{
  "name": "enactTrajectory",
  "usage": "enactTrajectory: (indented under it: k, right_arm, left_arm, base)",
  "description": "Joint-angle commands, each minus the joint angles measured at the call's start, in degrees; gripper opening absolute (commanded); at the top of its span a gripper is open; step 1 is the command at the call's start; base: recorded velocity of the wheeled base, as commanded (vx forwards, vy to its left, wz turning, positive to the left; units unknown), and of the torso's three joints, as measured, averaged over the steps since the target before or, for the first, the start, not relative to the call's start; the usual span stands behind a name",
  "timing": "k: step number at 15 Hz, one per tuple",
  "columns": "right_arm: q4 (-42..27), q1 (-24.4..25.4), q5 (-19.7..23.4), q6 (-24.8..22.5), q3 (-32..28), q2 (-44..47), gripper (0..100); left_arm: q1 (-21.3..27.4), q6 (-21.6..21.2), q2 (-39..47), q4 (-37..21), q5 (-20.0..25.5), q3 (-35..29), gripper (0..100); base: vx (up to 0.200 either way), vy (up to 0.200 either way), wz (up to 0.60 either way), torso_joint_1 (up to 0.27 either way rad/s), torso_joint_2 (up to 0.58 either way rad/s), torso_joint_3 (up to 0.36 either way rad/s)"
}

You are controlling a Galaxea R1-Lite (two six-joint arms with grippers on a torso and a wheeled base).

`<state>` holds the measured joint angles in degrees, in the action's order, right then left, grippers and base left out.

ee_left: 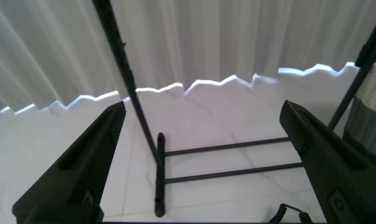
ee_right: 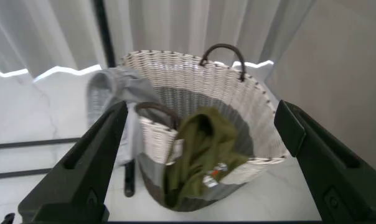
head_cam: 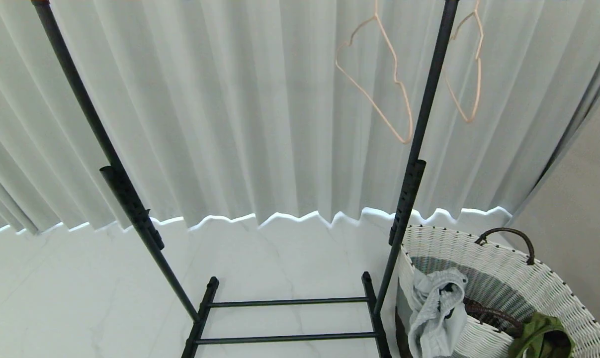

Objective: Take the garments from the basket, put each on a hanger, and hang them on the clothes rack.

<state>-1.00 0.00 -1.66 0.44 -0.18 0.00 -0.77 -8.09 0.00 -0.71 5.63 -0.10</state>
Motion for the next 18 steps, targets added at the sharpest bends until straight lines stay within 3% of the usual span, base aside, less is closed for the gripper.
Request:
enactTrajectory:
  k: [1,10,11,13,14,18]
  right_arm:
    - [-0.06,0.00,0.08,0.00,0.01,0.00,100]
    - [0.30,0.00,0.16,-1.67,0.01,0.00,100]
    - [0.74,0.00,1.13,-2.90,-0.52,0.00,100]
    - [-0.41,0.79,7.02,-1.85,-7.38,3.25,100]
    - [-1.29,2.55,7.20,-3.34,-11.68,9.84,100]
    - [-0.14,3.52,4.73,-21.09,-14.32,32.70,100]
  left_arm:
    - [-0.02,0.01,0.00,0.00,-0.01,0.01,100]
    - [-0.02,0.18,0.00,0.00,-0.01,0.01,100]
    - [-0.02,0.18,0.00,0.00,-0.01,0.01,100]
    - [-0.02,0.36,0.00,0.00,-0.01,0.01,100]
    - [-0.02,0.54,0.00,0.00,-0.01,0.01,100]
    - [-0.02,1.77,0.00,0.00,-0.01,0.01,100]
  base:
    - [0.000,-0.200,0.00,0.007,0.01,0.002]
    - [0.000,0.000,0.00,0.000,0.00,0.000]
    - [0.000,0.000,0.00,0.000,0.00,0.000]
    - [0.000,0.000,0.00,0.000,0.00,0.000]
    - [0.000,0.000,0.00,0.000,0.00,0.000]
    - [0.000,0.000,0.00,0.000,0.00,0.000]
